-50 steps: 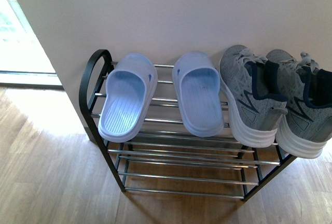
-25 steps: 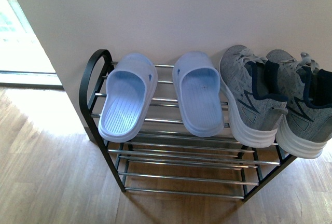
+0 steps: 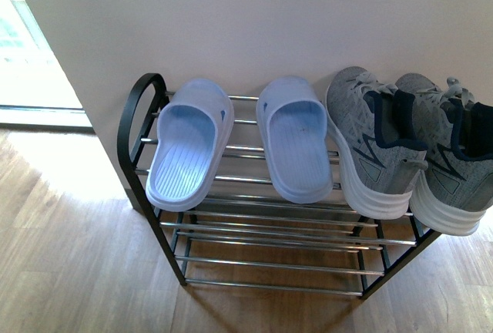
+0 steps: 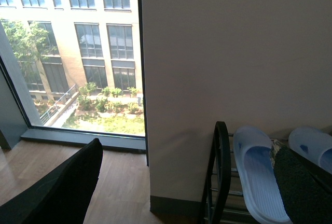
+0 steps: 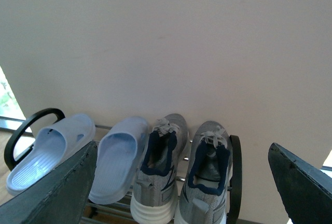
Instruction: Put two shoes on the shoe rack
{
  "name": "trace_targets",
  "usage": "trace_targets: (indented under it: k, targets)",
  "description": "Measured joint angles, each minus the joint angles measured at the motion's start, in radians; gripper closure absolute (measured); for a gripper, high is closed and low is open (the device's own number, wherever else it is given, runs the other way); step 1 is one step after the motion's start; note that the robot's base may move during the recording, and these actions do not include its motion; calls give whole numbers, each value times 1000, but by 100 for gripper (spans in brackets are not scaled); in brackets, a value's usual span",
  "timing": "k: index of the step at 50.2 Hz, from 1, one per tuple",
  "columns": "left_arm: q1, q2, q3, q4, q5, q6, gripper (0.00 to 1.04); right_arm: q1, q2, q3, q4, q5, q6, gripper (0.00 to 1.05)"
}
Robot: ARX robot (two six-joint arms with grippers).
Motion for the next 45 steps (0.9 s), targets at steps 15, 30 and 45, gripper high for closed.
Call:
trace_targets:
  k: [15, 30, 45]
  targets:
    - [0, 0, 0, 0, 0, 0, 9, 0, 0, 0, 0, 0, 0, 9]
    - [0, 0, 0, 0, 0, 0, 9, 0, 0, 0, 0, 0, 0, 9]
    - [0, 0, 0, 0, 0, 0, 9, 0, -1, 0, 0, 0, 0, 9]
